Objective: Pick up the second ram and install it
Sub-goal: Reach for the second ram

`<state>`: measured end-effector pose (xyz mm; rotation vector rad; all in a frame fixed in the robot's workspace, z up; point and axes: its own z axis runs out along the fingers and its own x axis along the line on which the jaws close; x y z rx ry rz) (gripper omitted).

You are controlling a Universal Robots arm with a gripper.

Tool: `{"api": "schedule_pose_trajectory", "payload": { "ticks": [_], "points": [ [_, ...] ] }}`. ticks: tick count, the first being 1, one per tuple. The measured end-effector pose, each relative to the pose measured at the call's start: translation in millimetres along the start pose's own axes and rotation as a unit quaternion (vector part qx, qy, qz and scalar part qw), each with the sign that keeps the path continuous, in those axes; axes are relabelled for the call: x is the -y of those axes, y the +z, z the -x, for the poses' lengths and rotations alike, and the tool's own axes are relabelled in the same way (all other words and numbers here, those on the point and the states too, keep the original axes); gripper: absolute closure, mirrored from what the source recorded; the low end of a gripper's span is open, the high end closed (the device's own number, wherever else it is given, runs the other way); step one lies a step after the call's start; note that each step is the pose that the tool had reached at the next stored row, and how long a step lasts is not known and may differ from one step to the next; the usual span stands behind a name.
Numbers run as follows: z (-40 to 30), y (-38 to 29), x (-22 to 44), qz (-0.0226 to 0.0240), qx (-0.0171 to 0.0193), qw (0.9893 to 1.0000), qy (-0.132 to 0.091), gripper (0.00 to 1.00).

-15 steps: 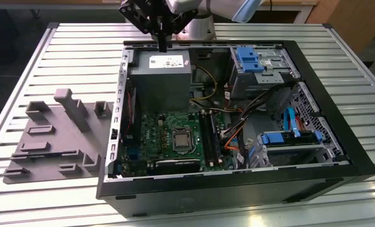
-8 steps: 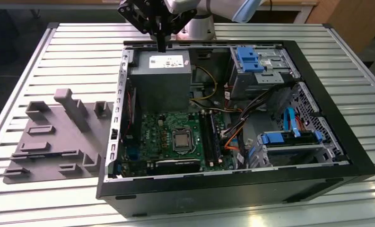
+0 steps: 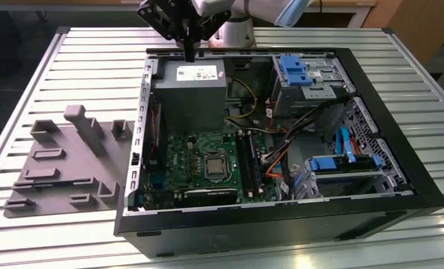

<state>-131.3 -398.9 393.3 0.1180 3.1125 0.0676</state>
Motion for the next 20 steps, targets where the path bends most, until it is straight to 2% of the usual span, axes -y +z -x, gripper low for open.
{"api": "schedule_pose_trajectory", "payload": {
  "ticks": [20],
  "points": [
    [-6.6,-0.2,0.5,0.0,0.0,1.0,0.0,0.89]
  ]
}}
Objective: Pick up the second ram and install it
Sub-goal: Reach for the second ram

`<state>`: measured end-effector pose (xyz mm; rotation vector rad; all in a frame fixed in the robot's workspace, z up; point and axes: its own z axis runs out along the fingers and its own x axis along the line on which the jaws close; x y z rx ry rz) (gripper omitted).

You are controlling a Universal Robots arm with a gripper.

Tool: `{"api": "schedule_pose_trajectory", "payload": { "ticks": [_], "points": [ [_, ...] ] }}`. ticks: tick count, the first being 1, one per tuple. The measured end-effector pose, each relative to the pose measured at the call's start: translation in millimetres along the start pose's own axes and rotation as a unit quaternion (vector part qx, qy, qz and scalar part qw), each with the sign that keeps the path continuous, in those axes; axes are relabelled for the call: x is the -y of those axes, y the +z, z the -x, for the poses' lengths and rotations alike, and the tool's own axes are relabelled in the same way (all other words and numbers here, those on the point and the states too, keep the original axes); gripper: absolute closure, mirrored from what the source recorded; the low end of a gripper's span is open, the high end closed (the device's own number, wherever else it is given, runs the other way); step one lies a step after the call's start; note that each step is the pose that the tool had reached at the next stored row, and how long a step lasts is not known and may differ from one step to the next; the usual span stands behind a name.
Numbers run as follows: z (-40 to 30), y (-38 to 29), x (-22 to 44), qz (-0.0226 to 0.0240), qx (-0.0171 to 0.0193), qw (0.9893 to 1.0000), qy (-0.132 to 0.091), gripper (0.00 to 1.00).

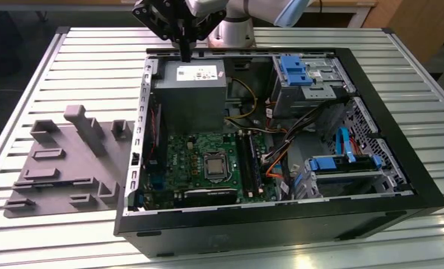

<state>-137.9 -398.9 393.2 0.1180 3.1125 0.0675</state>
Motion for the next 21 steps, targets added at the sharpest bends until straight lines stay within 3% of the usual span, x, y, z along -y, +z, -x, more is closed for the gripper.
{"api": "schedule_pose_trajectory", "payload": {
  "ticks": [21],
  "points": [
    [-9.0,-0.2,0.7,0.0,0.0,1.0,0.0,0.89]
  ]
}}
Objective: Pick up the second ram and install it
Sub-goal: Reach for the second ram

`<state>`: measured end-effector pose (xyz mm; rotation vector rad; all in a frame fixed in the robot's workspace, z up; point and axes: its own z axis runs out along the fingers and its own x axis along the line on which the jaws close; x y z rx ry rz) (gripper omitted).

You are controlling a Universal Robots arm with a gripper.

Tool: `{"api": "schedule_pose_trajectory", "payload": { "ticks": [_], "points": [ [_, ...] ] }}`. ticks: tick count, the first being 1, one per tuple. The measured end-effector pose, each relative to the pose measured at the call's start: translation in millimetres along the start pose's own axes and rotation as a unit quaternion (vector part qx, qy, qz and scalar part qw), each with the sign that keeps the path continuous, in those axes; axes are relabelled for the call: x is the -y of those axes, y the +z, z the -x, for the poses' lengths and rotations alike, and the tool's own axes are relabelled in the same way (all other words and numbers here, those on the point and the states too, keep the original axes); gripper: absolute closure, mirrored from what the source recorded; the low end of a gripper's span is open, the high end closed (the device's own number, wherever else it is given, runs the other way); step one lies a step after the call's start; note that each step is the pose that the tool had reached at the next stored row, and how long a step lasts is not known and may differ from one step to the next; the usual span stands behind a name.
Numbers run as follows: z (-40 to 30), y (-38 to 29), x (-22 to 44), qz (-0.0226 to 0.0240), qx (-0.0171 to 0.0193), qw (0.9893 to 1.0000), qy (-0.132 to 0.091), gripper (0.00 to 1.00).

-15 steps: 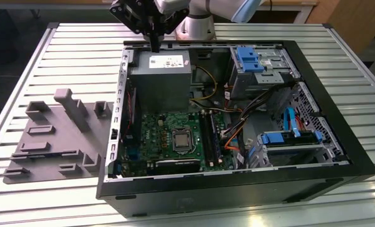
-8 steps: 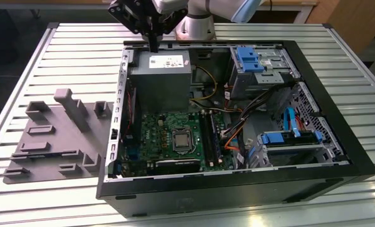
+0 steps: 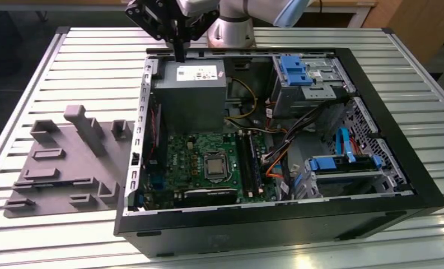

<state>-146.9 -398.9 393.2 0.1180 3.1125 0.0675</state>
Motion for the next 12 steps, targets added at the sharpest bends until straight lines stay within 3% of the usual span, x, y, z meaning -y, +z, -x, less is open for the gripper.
{"api": "schedule_pose_trajectory", "payload": {
  "ticks": [12],
  "points": [
    [-4.7,-0.1,0.4,0.0,0.0,1.0,0.0,0.89]
  ]
}}
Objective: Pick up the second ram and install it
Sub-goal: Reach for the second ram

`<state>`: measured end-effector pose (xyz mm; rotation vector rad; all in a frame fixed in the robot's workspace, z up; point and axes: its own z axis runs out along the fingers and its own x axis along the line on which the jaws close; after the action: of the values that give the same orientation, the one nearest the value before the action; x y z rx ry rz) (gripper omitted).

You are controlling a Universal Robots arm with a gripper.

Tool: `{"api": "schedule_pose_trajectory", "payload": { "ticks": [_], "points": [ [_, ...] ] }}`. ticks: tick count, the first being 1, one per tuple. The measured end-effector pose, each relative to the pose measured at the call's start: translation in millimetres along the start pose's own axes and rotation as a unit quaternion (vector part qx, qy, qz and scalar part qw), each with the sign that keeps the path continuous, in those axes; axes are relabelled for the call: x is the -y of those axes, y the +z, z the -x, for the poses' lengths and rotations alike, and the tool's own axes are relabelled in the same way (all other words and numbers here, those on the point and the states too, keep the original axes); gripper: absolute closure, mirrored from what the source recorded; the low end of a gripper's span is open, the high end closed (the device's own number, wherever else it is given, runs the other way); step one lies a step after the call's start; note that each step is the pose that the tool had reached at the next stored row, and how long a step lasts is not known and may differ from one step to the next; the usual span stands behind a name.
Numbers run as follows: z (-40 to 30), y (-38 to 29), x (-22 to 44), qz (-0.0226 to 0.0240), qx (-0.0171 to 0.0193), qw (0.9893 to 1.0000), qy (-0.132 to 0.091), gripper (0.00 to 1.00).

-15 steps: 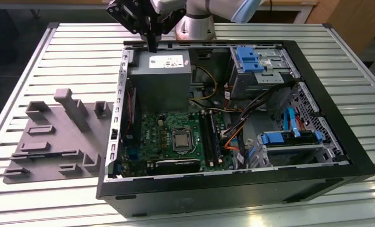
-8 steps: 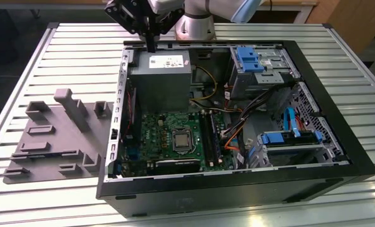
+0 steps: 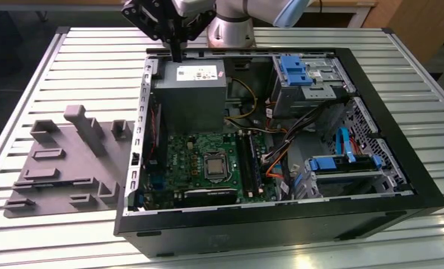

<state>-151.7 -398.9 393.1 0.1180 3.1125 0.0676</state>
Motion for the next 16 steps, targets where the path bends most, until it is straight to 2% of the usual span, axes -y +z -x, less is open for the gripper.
{"api": "schedule_pose_trajectory", "payload": {
  "ticks": [16],
  "points": [
    [-5.7,-0.1,0.5,0.0,0.0,1.0,0.0,0.89]
  ]
}}
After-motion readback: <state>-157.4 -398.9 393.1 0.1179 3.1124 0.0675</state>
